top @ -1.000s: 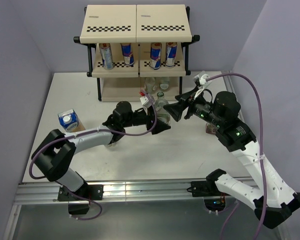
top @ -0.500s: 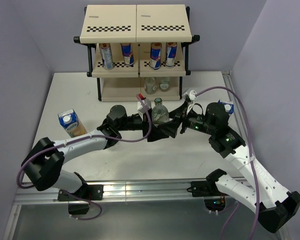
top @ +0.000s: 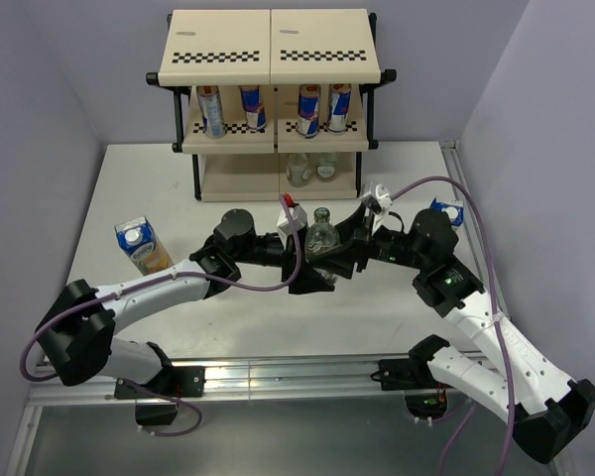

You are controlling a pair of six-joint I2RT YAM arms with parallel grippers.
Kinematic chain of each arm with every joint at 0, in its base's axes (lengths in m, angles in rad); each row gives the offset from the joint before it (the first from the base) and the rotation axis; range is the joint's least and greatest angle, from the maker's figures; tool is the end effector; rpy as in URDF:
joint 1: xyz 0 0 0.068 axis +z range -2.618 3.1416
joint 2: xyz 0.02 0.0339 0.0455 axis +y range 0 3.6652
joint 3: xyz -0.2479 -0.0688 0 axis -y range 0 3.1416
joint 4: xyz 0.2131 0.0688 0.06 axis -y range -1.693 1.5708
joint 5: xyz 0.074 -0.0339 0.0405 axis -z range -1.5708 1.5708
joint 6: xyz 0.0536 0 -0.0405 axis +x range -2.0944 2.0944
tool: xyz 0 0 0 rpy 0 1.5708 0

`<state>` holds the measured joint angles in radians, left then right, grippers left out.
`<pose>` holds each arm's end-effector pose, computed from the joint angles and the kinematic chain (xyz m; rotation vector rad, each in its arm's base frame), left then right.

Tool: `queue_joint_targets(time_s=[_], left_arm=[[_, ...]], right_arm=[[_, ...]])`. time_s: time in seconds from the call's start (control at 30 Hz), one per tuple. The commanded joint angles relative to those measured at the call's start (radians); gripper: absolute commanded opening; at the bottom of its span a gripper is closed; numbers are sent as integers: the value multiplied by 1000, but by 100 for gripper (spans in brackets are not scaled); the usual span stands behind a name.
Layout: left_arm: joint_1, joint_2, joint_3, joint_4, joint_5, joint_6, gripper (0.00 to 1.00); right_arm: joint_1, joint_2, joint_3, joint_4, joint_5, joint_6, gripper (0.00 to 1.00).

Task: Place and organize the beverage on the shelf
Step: Adjust the drink.

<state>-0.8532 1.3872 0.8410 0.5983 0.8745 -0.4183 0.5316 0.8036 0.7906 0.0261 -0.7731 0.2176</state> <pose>0.1638 -0.2502 0.3035 1.1223 1.4021 -1.6139 0.1311 0.1205 0.3506 -0.8806 1.4423 1.1709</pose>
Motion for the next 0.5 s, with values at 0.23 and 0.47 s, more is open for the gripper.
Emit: queue_joint_targets(time_s=[0.23, 0.47], left_arm=[[-10, -154, 101, -69, -195, 121, 99], [-9, -243, 89, -239, -426, 208, 100]], right_arm=[[24, -89, -14, 146, 4, -23, 0], [24, -110, 4, 81, 194, -99, 0]])
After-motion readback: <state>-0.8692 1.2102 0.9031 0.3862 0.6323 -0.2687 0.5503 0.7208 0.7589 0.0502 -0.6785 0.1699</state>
